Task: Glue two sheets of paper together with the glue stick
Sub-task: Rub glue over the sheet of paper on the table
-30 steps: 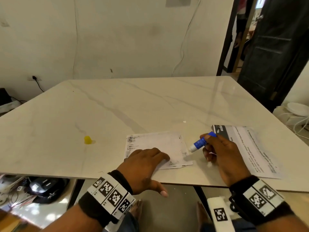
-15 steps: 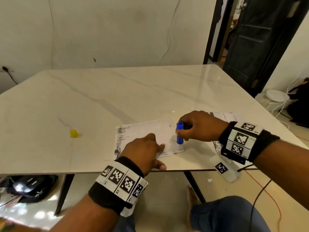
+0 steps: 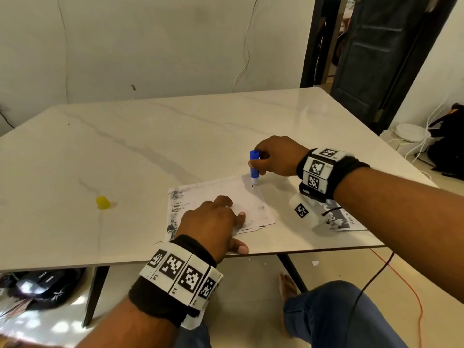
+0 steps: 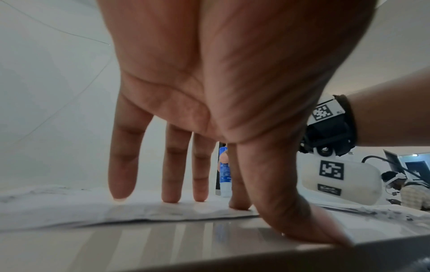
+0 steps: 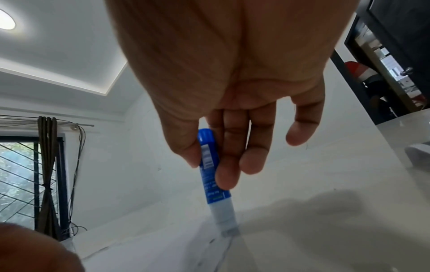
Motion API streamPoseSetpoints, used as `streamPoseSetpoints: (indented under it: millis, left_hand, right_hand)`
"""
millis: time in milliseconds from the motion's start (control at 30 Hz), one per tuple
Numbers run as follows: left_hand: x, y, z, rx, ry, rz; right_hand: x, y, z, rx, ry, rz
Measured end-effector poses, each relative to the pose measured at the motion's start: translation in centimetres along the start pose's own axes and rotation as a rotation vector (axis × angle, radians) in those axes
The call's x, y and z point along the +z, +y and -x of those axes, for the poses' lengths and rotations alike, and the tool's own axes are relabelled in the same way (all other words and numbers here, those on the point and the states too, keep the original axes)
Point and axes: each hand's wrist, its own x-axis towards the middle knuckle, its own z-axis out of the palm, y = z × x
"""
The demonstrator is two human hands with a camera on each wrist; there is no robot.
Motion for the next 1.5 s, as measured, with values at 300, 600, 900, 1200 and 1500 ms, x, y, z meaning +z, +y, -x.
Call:
streamPoseSetpoints:
  millis: [300, 600, 900, 1200, 1500]
  left_hand:
    - [-0.3, 0.8, -0.2, -0.041, 0.005, -0.001]
    - [-0.2, 0.6, 0.0, -0.04, -0.011, -0.004]
    - [-0.1, 0.8, 0.0, -0.04, -0.026, -0.022]
    - [0.1, 0.2, 0.4, -0.026, -0.002, 0.007]
    - [0.4, -0.4, 0.2, -0.039, 0.068, 0.097]
  right_hand:
    - [0.6, -1.1, 3.5, -0.084, 0.011, 0.085]
    - [-0.6, -1.8, 10.3, -0.088, -0.099, -0.003]
    - [-0.4, -1.4, 3.8, -0.026, -0.055, -0.035]
    - [0.4, -2.2, 3.7, -0.017, -0.038, 0.04]
    - [0.0, -3.5, 10.3, -0.083, -0.067, 0.036]
